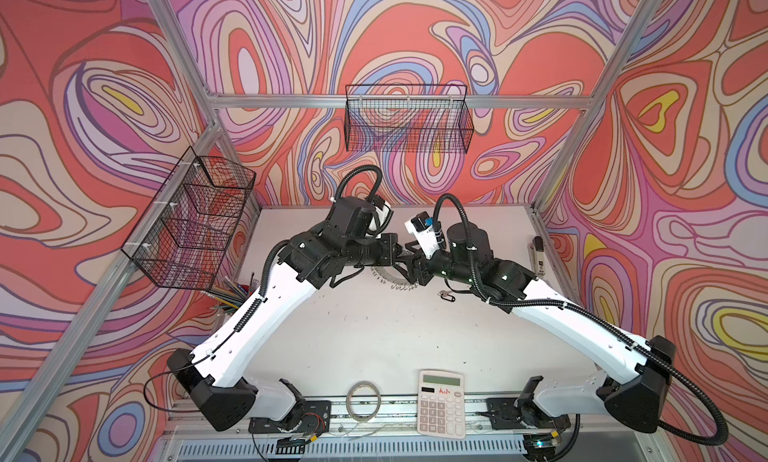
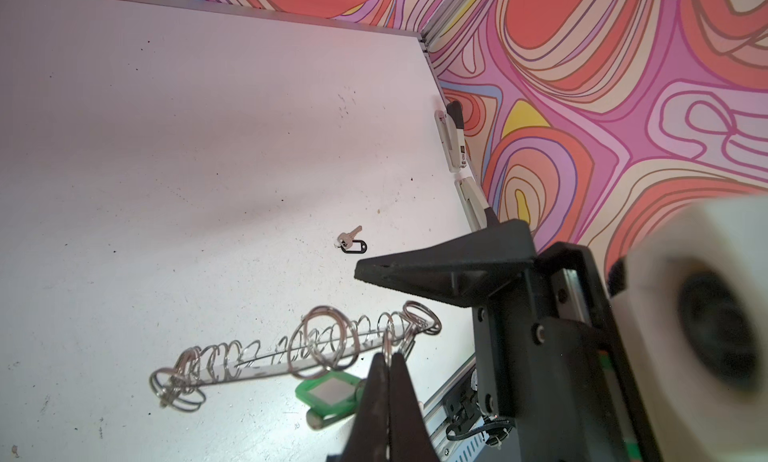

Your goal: Put the keys on the keyring

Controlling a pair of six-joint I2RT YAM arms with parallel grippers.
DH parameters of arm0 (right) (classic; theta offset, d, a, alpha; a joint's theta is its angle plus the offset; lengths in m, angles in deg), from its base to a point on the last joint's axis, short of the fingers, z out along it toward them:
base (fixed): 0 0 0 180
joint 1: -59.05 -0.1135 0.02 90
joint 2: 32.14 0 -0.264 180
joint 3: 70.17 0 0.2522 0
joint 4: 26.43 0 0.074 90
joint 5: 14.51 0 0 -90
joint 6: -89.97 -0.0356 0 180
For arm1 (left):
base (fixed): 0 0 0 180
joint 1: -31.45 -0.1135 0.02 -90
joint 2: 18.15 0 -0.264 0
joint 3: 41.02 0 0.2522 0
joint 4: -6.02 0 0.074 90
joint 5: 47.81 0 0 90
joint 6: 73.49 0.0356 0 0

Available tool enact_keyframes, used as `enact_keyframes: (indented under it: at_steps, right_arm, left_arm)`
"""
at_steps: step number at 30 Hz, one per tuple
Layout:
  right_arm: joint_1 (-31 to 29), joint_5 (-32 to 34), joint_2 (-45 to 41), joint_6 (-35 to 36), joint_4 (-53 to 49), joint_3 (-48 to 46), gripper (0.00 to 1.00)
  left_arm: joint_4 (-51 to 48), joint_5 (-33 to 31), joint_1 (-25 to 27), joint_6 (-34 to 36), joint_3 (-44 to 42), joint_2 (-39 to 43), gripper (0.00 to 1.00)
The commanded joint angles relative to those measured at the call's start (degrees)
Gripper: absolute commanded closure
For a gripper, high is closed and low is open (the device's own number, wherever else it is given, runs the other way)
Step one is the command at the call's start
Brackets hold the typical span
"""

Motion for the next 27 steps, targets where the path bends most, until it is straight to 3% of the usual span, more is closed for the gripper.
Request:
enact_keyframes:
  at_steps: [1, 18, 27]
  right_arm:
    - [0.04, 6.64, -0.83, -1.4, 4.6, -0.76, 0.34]
    - [0.04, 4.73, -2.99, 0.84, -2.36, -0.56, 0.69]
    - [0.15, 4.61, -4.42, 2.1, -4.88, -1.04, 0.69]
  left_arm:
    - [-1.11, 1.68, 0.35, -0.66, 1.22, 0.73, 1.0]
    - [-3.41, 2.45, 0.33, 1.77, 2.38, 0.88, 1.0]
    - [-5.2, 3.25, 0.26, 3.49, 3.61, 0.89, 1.0]
